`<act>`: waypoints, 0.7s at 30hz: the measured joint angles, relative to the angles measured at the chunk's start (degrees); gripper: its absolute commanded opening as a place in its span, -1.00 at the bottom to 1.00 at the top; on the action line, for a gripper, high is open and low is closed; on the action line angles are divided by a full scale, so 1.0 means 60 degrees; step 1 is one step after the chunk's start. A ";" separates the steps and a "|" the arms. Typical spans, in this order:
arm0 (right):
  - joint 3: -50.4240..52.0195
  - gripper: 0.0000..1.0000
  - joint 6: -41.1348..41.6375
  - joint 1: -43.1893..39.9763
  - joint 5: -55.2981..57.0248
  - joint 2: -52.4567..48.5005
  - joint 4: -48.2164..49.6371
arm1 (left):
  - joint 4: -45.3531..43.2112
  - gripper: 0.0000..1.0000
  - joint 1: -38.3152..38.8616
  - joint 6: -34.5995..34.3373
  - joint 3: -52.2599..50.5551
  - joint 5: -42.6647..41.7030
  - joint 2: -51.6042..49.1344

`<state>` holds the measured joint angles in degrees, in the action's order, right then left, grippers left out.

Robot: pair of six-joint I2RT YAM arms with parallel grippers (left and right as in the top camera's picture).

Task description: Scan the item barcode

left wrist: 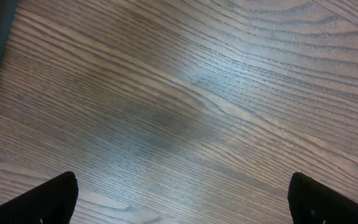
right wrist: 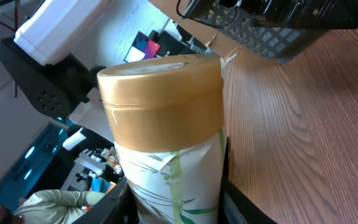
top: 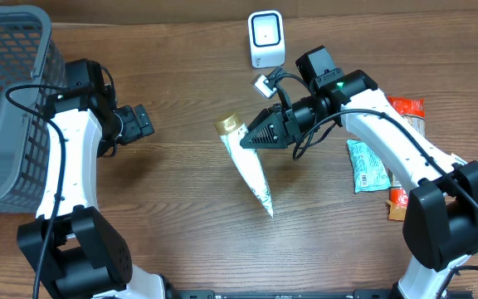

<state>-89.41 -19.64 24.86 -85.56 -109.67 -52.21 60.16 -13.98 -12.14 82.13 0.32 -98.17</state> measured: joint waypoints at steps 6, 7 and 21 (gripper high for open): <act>0.0000 -0.22 0.0488 -0.0415 -0.0007 0.0004 0.0015 | 0.0000 1.00 0.0000 0.0000 0.0000 0.0000 0.0000; -0.0004 -0.23 0.0546 -0.0546 0.0004 0.0022 0.0007 | 0.0000 1.00 0.0000 0.0000 0.0000 0.0000 0.0000; -0.0138 -0.23 0.0736 -0.2659 -0.0117 0.2240 -0.0557 | 0.0000 1.00 0.0000 0.0000 0.0000 0.0000 0.0000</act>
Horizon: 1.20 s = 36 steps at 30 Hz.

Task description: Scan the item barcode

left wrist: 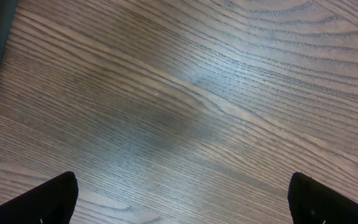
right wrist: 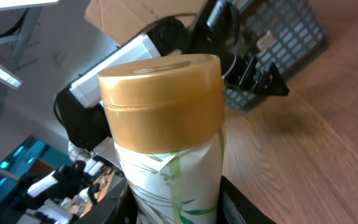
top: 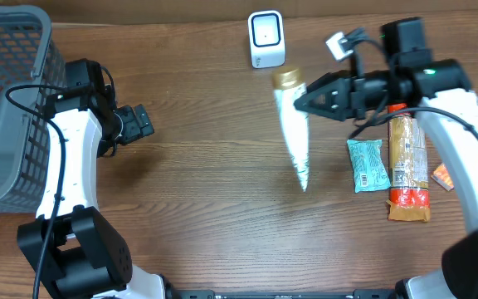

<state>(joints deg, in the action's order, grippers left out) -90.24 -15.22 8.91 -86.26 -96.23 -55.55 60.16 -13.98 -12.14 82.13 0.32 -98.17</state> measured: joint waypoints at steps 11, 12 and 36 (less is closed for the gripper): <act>0.0055 -0.22 -0.0262 0.0328 -0.0022 0.0091 -0.0098 | 0.0000 1.00 0.0000 0.0000 0.0000 0.0000 0.0000; 0.0073 -0.22 -0.0291 0.0397 -0.0022 0.0091 -0.0098 | 0.0000 0.99 0.0000 0.0000 0.0000 0.0000 0.0000; 0.0131 -0.27 -0.0521 0.1577 0.0036 -0.1894 0.0412 | -0.0095 0.99 0.0000 0.0000 -0.0004 0.0000 0.0000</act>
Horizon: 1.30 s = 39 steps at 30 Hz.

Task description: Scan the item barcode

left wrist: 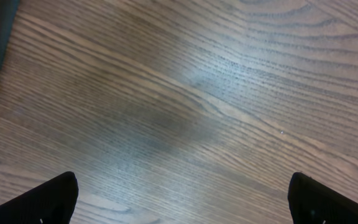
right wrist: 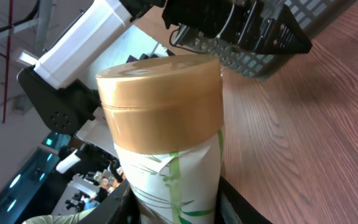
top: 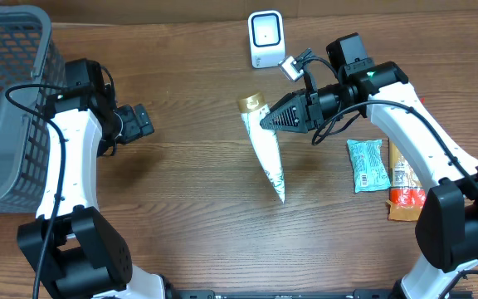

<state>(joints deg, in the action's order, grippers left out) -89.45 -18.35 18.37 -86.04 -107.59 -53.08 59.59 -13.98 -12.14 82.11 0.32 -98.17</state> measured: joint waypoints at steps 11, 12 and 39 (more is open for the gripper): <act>0.1198 -0.35 -0.0200 0.0368 0.0022 0.0000 0.1537 | -0.0015 1.00 0.0000 0.0000 0.0004 0.0000 0.0000; 0.1355 -0.35 -0.0197 0.0433 0.0025 0.0000 0.1727 | -0.0015 1.00 0.0000 0.0000 0.0000 0.0000 0.0000; 0.2350 -0.35 -0.0197 0.1501 0.0554 -0.2382 0.4430 | -0.0015 1.00 0.0000 0.0000 0.0000 0.0000 0.0000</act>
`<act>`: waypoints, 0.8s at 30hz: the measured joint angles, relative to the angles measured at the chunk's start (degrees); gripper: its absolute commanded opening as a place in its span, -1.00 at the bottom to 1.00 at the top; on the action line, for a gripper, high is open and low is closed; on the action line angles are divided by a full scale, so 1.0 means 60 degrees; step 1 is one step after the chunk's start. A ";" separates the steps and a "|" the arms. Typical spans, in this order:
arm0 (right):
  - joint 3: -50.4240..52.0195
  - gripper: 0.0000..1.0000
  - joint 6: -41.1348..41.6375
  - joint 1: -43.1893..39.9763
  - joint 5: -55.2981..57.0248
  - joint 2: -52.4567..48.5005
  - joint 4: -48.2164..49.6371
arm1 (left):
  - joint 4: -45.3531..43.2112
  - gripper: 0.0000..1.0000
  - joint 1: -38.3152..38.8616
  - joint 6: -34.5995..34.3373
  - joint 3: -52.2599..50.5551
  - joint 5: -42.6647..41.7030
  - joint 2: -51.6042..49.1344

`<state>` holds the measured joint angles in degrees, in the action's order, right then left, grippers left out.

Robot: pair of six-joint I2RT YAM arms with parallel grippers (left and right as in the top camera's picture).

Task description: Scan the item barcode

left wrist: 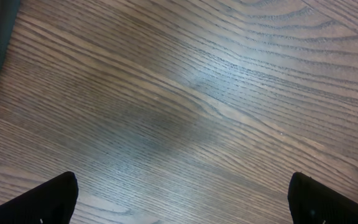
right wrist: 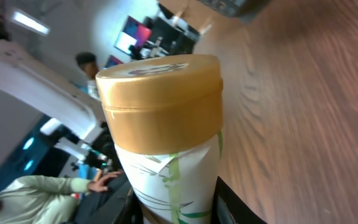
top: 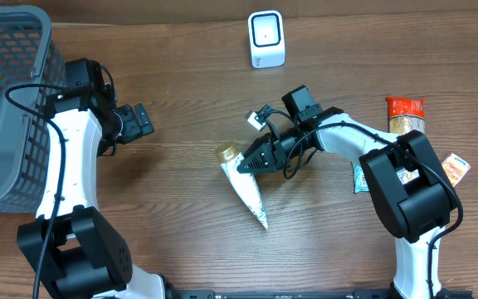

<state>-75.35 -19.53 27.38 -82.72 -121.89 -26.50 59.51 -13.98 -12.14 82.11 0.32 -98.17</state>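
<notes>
A white tube with a gold cap (top: 243, 178) hangs near the middle of the table, cap toward the upper left, flat end toward the lower right. My right gripper (top: 248, 163) is shut on it just behind the cap; the right wrist view fills with the gold cap and leaf-printed tube (right wrist: 166, 137). The white barcode scanner (top: 265, 39) stands at the far edge, well beyond the tube. My left gripper (top: 142, 121) is open over bare wood on the left, its dark fingertips (left wrist: 55, 199) at the bottom corners of the left wrist view.
A grey mesh basket (top: 7, 100) stands at the far left. On the right lie a teal packet (top: 358, 176), a red-topped snack pack (top: 405, 112) and a small orange packet (top: 456, 167).
My right gripper, still shut on the tube, now sits lower and further left, nearer the table's middle and farther from the scanner. The left arm is where it was.
My right gripper held the tube at mid-table, cap up-left. Then it held it close under the scanner's right side, then a little left and below the scanner. Now the tube is back near mid-table. The left gripper stayed open over bare wood throughout.
</notes>
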 measured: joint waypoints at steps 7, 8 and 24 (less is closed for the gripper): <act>0.0000 -0.36 0.0015 0.0000 0.0331 0.0000 0.0004 | 0.0000 1.00 0.0000 0.0000 0.0000 0.0000 0.0000; 0.0000 -0.37 0.0058 0.0000 0.0350 0.0000 0.0018 | 0.0000 1.00 0.0000 0.0000 0.0000 0.0000 0.0000; 0.0000 -0.34 0.1982 -0.1636 0.0463 0.0000 0.0335 | 0.0000 1.00 0.0000 0.0000 0.0000 0.0000 0.0000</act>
<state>-75.35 -7.64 17.56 -79.94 -121.89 -24.49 59.51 -13.98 -12.14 82.11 0.32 -98.17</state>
